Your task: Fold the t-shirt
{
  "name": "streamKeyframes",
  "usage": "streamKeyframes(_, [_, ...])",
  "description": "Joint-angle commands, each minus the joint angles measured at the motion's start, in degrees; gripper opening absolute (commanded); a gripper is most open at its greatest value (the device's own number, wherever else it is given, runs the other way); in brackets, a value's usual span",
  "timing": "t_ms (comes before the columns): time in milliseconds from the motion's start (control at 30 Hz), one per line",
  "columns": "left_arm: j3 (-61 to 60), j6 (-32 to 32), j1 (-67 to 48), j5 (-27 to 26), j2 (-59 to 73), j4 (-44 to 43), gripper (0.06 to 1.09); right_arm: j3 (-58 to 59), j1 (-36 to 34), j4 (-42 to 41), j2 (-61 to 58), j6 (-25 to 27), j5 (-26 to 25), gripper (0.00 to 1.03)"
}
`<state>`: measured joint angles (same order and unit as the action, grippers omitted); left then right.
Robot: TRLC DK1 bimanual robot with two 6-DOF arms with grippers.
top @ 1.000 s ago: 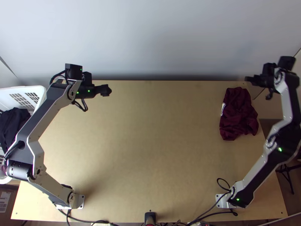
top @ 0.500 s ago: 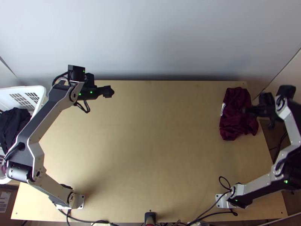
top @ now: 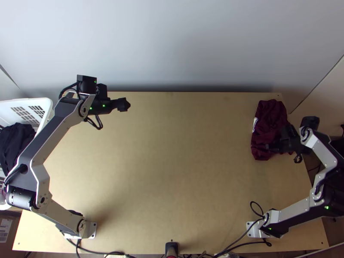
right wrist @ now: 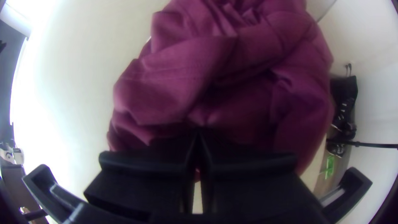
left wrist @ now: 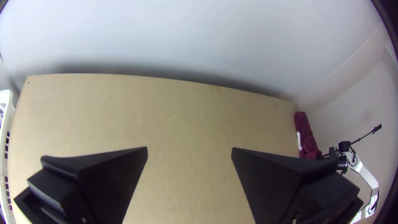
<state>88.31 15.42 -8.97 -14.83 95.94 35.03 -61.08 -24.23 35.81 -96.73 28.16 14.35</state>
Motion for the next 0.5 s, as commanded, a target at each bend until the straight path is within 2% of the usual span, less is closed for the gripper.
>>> streamKeyframes(0, [0.5, -0.1, 0.7, 0.1, -0.1, 0.0, 1.04, 0.3, 0.1, -5.1, -6.1, 0.0, -1.2, 0.03])
streamKeyframes(200, [0.5, -0.3, 1.9, 0.0, -0.3, 0.0, 1.04, -3.9, 0.1, -9.3, -12.4, -2.5, -2.0, 0.03])
streamKeyframes(467, [0.0, -1.0, 2.7, 0.0, -0.6, 0.1, 1.04, -14.9, 0.6, -9.4, -18.9, -4.7, -2.0, 0.03])
